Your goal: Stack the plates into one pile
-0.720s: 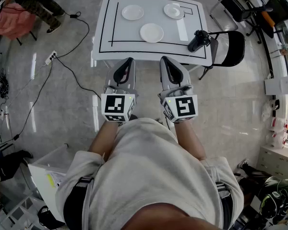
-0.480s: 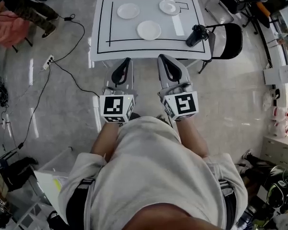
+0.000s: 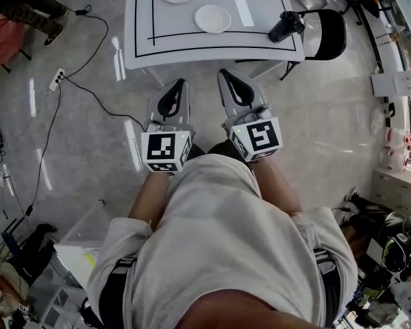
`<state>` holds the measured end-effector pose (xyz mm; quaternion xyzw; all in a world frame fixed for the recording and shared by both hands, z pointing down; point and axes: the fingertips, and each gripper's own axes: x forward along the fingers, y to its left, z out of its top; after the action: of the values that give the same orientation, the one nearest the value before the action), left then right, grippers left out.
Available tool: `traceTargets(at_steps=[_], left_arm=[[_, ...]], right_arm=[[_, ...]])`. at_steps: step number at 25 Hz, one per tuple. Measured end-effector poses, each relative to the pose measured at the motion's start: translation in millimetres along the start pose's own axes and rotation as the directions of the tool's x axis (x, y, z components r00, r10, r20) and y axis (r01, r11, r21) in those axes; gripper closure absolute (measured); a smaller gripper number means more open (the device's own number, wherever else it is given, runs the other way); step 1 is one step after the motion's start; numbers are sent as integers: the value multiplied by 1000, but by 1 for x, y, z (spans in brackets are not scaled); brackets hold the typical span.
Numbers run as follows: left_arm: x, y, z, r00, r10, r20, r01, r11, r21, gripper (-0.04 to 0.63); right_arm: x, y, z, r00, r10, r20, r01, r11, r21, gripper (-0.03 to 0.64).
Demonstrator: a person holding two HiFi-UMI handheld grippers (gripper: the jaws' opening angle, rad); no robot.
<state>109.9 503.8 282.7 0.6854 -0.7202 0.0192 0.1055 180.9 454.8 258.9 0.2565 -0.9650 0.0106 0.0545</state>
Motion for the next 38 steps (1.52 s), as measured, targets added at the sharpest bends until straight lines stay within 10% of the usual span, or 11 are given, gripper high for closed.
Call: traceTargets(at_steps=[17,27,38], left_arm=[[32,57,-35,994,52,-91,-56,997,-50,592],[166,84,-24,984,43,-173,-48,999,-23,592],[294,95,-68,925,37,-377,-68,995,-69,592]], right_arm=[[65,-8,-51,989,64,-137,-62,998,14,615],[160,-119,-53,980,69,-189,-66,998,26,617],[229,-216,-116,932,122,-342,-93,991,97,617]])
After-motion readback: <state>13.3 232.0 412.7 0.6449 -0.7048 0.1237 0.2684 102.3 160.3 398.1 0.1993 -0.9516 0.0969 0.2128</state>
